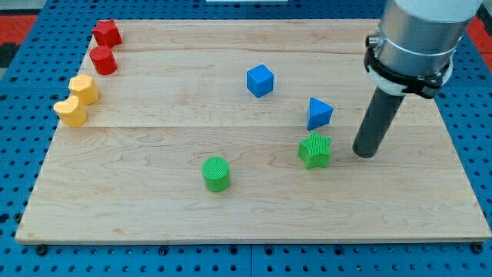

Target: Move the arm towards the red star

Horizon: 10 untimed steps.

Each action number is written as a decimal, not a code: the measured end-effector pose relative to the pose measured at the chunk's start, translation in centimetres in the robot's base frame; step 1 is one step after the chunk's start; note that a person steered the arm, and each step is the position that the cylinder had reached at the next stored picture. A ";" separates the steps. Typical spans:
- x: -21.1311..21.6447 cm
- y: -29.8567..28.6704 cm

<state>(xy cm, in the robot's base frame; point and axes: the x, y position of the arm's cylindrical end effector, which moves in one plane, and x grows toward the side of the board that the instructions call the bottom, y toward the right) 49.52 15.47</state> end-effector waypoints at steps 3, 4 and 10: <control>-0.3 -6.1; 3.5 -4.4; -2.2 -29.4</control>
<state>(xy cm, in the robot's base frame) 47.28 -13.90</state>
